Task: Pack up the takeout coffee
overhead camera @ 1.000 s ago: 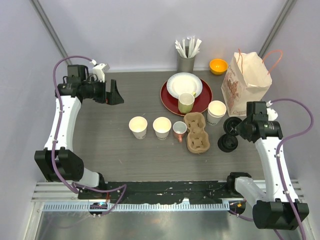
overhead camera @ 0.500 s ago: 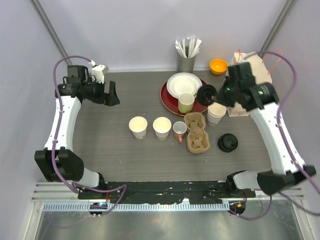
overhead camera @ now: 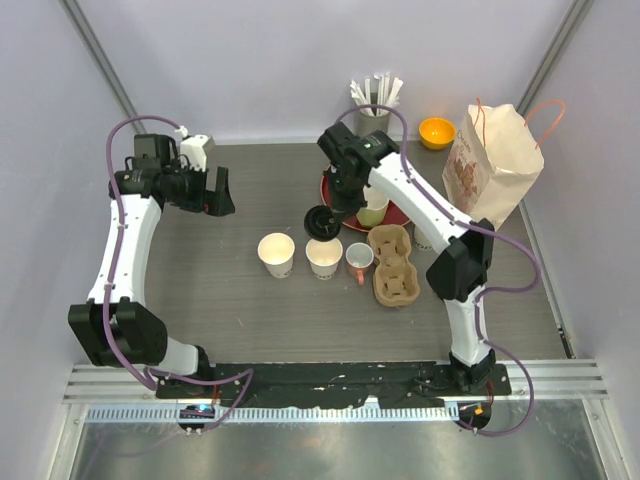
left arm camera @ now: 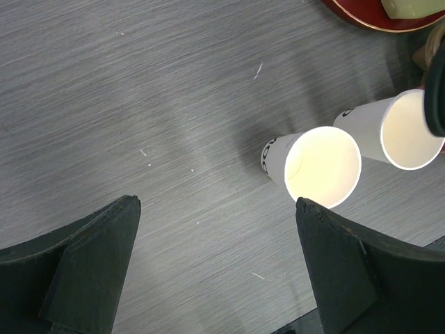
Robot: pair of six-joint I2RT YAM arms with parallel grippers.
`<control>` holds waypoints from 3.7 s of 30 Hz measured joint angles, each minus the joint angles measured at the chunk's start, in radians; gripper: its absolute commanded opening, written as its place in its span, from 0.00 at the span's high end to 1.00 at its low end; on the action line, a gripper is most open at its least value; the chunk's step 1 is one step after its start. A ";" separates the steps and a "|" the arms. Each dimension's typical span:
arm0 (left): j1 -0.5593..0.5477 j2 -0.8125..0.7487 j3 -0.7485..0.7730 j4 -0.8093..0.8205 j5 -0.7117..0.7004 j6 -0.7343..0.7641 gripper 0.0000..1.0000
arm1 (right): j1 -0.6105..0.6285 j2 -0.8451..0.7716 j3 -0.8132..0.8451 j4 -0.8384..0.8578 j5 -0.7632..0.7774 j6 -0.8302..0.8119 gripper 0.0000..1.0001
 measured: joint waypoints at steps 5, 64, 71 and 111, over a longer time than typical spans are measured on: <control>0.000 0.000 -0.006 0.000 0.006 -0.006 0.01 | 0.042 0.069 0.058 -0.018 0.002 -0.030 0.99; 0.001 0.000 -0.010 0.001 0.040 -0.026 0.02 | 0.121 0.046 -0.093 -0.040 0.099 -0.078 0.99; 0.001 0.000 -0.010 0.002 0.040 -0.026 0.02 | 0.121 0.053 -0.089 -0.038 0.098 -0.087 0.99; -0.431 0.165 -0.022 0.230 0.183 -0.469 0.51 | 0.121 -0.130 -0.148 -0.041 0.118 -0.051 0.99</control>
